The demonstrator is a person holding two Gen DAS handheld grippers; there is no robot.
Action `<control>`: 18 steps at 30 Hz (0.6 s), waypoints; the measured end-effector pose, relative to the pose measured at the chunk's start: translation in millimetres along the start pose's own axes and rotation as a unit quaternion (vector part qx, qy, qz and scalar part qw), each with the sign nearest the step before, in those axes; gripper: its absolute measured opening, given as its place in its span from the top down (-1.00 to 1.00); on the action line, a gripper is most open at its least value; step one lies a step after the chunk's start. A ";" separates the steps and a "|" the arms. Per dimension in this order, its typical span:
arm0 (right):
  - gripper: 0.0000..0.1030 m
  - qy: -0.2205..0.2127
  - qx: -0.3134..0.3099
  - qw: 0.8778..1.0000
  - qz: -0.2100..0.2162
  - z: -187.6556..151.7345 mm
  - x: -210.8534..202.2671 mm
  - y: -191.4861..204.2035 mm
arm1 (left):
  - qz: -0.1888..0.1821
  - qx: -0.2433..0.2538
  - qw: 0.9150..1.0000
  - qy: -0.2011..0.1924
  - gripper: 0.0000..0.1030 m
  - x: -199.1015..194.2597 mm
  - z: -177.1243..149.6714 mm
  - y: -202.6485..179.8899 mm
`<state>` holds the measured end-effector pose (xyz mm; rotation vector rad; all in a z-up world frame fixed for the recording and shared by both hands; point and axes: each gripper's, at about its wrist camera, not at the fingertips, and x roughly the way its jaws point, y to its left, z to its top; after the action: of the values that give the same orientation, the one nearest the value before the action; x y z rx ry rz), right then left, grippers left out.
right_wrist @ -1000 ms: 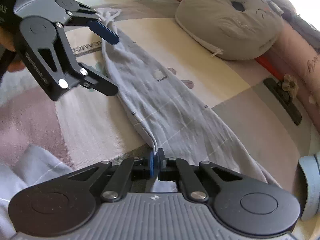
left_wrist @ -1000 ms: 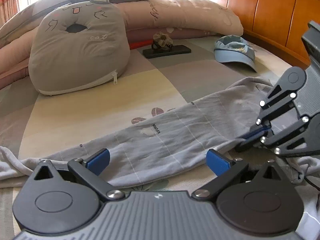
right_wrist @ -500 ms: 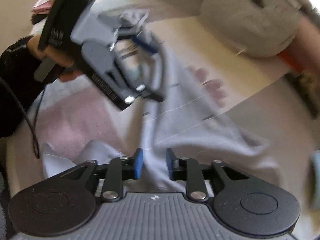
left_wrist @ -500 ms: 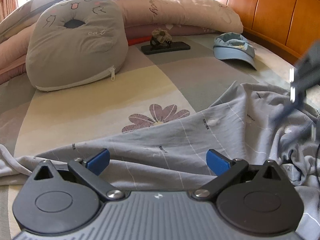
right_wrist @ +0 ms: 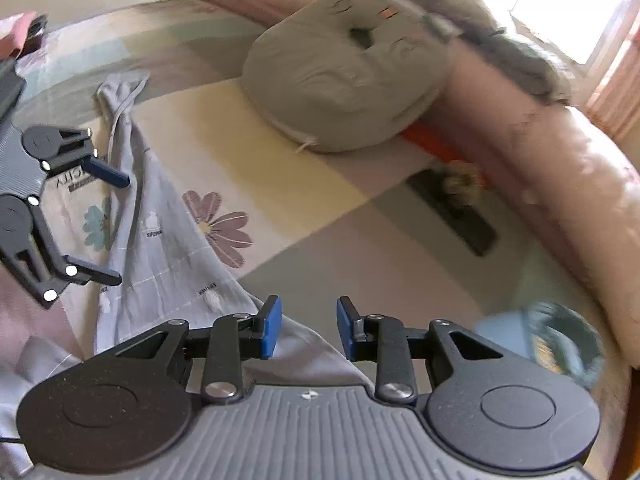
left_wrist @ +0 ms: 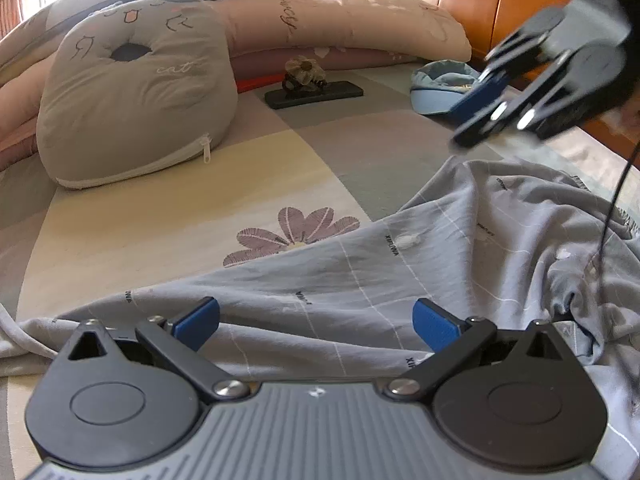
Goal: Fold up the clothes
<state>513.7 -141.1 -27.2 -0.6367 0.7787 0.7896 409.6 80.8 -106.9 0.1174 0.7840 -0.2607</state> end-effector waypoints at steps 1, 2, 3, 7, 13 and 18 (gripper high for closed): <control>0.33 0.005 -0.002 1.000 0.012 1.7 14.2 1.7 | 0.000 -0.003 1.000 0.001 -0.98 1.1 -0.4 1.2; 0.33 0.011 -0.003 1.000 0.022 2.0 26.5 2.9 | 0.001 -0.005 1.000 0.003 -0.98 2.4 -0.8 2.3; 0.33 0.020 -0.003 0.999 0.027 1.3 38.2 4.2 | 0.003 -0.007 1.000 0.005 -0.98 3.7 -1.3 3.4; 0.34 0.056 -0.009 0.998 0.037 -7.4 75.1 4.8 | 0.004 -0.014 1.000 0.009 -0.98 6.5 -2.3 7.2; 0.90 0.050 -0.022 0.997 0.063 -20.6 68.9 18.3 | 0.002 -0.014 1.000 0.011 -0.98 9.2 -2.7 6.0; 0.92 -0.024 0.037 0.999 0.022 -8.3 59.5 0.6 | 0.003 -0.012 1.000 0.009 -0.98 10.1 -2.9 4.6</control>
<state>537.8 -124.6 -79.7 -0.5352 0.7770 0.8099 415.7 84.0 -116.2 0.1000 0.8041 -0.2449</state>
